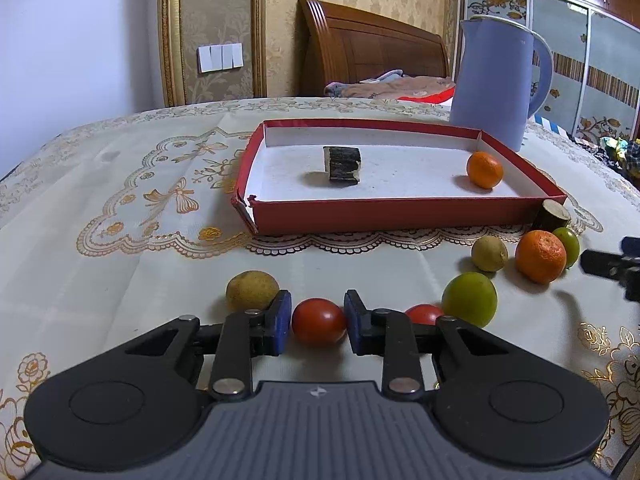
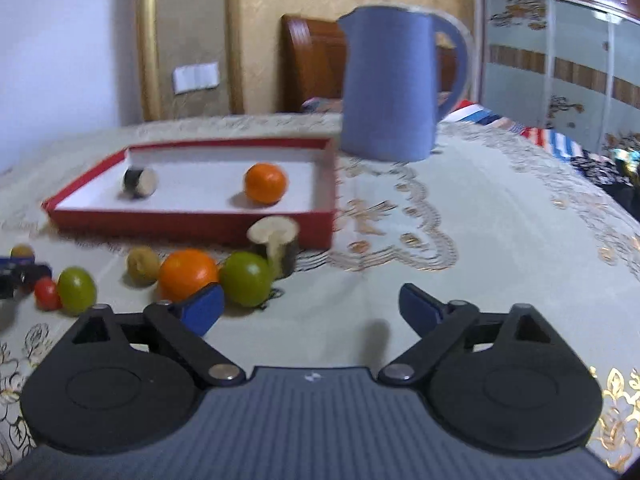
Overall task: Organize fruits
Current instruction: 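Close right gripper on the green tomato while left gripper holds the cherry tomato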
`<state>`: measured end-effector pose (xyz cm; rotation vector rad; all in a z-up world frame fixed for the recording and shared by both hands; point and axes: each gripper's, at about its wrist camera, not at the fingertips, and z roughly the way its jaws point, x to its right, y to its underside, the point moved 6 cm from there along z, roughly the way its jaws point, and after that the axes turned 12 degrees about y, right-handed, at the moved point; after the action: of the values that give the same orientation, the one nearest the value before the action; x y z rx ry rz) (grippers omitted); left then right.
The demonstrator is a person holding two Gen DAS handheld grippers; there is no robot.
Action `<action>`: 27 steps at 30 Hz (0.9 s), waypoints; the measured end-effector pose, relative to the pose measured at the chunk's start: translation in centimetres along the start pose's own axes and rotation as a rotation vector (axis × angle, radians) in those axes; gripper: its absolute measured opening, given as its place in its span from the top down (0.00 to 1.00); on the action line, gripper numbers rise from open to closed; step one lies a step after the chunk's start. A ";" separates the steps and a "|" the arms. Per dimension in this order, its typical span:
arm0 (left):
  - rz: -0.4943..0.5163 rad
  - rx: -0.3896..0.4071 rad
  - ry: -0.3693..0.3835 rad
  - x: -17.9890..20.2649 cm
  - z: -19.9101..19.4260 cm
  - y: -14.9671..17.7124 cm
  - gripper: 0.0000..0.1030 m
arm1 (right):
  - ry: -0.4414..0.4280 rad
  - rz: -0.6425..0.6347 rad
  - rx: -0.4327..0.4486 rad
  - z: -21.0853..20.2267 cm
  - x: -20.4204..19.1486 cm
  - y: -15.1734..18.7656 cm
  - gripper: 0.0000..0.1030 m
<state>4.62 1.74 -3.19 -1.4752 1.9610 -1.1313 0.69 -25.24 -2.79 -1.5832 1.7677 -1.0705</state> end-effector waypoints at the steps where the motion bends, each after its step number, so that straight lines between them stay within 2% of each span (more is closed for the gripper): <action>1: 0.001 0.000 0.000 0.0 0.0 0.0 0.73 | -0.011 0.000 -0.007 0.2 -0.2 0.0 0.14; 5: -0.003 0.001 0.002 -0.1 0.0 0.0 0.73 | -0.033 -0.011 -0.024 0.9 -1.0 -0.5 0.19; 10: -0.004 0.002 0.003 -0.1 0.0 0.0 0.72 | -0.005 -0.022 -0.030 1.8 -1.6 -0.8 0.22; 13: -0.009 0.004 0.007 -0.1 -0.1 0.0 0.72 | -0.043 -0.024 -0.035 1.7 -2.0 -0.7 0.42; 16: -0.013 0.005 0.011 -0.2 -0.1 0.0 0.72 | -0.034 -0.026 -0.040 1.7 -2.3 -0.6 0.45; 19: -0.017 0.007 0.013 -0.2 -0.1 0.1 0.72 | -0.057 -0.018 -0.055 1.8 -2.8 -0.6 0.59; 22: -0.017 0.007 0.013 -0.3 -0.1 0.1 0.72 | -0.045 -0.049 -0.045 1.7 -3.4 -0.5 0.64; 27: -0.001 0.001 0.001 -0.2 -0.1 0.1 0.73 | -0.042 -0.042 -0.055 1.8 -3.5 -0.6 0.64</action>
<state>4.60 1.92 -3.23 -1.4756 1.9598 -1.1337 3.09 -22.24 -3.67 -1.6700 1.7574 -1.0083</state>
